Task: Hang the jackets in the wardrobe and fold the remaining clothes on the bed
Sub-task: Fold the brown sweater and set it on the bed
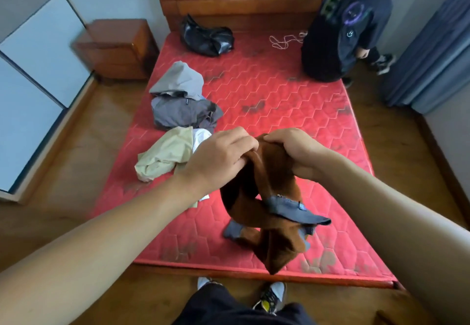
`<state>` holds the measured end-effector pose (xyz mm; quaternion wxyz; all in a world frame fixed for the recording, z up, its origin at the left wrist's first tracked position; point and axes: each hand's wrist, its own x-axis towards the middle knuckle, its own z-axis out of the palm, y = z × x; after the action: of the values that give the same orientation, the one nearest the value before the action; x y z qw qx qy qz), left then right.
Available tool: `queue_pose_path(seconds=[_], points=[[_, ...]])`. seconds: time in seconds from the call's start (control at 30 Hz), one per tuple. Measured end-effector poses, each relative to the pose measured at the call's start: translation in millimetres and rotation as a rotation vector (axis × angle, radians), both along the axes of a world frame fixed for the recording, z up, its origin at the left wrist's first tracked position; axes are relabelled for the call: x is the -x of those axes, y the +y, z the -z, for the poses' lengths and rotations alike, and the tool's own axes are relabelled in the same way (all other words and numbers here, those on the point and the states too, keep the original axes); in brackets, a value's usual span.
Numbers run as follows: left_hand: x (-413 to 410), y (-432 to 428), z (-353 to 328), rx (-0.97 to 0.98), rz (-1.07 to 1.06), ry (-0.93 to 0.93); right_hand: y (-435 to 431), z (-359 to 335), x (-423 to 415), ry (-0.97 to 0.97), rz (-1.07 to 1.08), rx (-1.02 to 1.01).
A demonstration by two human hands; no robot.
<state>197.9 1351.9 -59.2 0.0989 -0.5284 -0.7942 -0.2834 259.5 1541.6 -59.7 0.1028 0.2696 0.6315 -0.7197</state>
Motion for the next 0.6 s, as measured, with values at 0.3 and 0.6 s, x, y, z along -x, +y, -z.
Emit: queue_pose_path(seconds=[0.3, 0.6], points=[[9, 28, -1, -0.171, -0.252, -0.619, -73, 67, -54, 0.468, 0.272, -0.689], [57, -23, -29, 0.145, -0.173, -0.398, -85, 74, -12, 0.255, 0.348, -0.659]])
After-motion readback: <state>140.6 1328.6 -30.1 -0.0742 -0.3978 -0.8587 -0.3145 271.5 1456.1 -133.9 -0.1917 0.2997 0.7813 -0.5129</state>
